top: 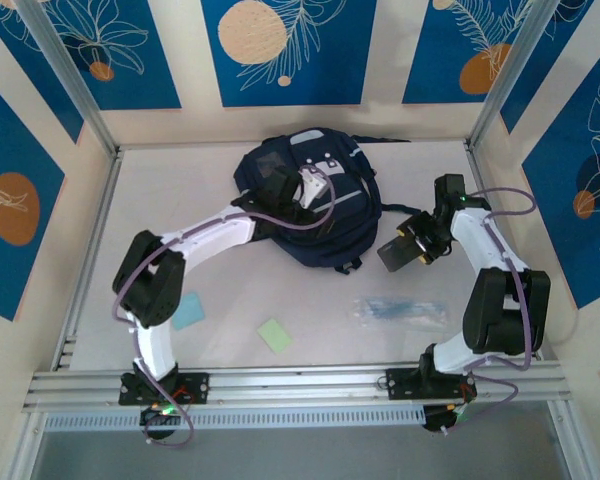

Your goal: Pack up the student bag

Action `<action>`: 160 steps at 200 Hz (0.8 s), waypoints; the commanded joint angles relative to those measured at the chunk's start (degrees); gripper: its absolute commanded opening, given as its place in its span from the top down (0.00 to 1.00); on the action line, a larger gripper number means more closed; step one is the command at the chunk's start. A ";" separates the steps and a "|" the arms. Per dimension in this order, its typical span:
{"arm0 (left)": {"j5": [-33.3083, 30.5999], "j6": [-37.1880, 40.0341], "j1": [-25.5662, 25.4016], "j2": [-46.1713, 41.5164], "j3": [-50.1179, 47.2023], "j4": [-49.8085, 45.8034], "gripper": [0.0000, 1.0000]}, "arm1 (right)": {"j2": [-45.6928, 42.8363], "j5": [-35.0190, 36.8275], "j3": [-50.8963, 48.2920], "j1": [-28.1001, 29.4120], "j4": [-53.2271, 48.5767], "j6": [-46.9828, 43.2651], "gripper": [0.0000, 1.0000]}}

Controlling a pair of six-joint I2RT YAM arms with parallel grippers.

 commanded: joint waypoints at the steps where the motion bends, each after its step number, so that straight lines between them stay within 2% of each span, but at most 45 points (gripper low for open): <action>1: -0.03 5.20 -0.48 4.83 4.86 -4.02 0.12 | -4.16 -3.98 -2.22 0.35 -0.50 -5.82 0.49; 41: -0.58 7.49 -0.57 12.03 10.63 -8.27 0.09 | -9.55 -3.13 -4.58 0.32 -0.47 -6.94 0.49; 64: -6.64 8.15 -0.53 17.92 15.94 -12.79 0.08 | -11.01 -2.64 -4.89 0.30 -0.46 -7.21 0.48; 78: -10.72 8.06 -0.49 20.93 18.53 -14.70 0.11 | -11.38 -3.18 -4.80 0.30 -0.39 -7.55 0.48; 86: -11.81 8.04 -0.36 22.09 19.58 -15.52 0.18 | -11.50 -3.50 -4.67 0.30 -0.38 -7.73 0.48; 93: -12.21 7.85 -0.40 22.74 20.01 -15.89 0.31 | -11.52 -3.76 -4.63 0.30 -0.28 -7.86 0.49; 105: -10.97 7.47 -0.15 23.01 20.29 -15.98 0.62 | -11.65 -4.47 -4.59 0.30 0.10 -8.24 0.50; 117: -8.65 6.31 0.20 22.34 20.37 -16.27 1.00 | -11.74 -5.38 -4.46 0.38 0.46 -8.83 0.50; 134: -2.88 2.98 1.45 19.76 20.50 -16.52 1.00 | -12.01 -7.05 -4.45 0.78 1.44 -10.03 0.50; 160: 8.71 -7.59 5.40 13.42 20.64 -15.00 1.00 | -12.23 -9.31 -4.19 2.38 2.64 -10.81 0.50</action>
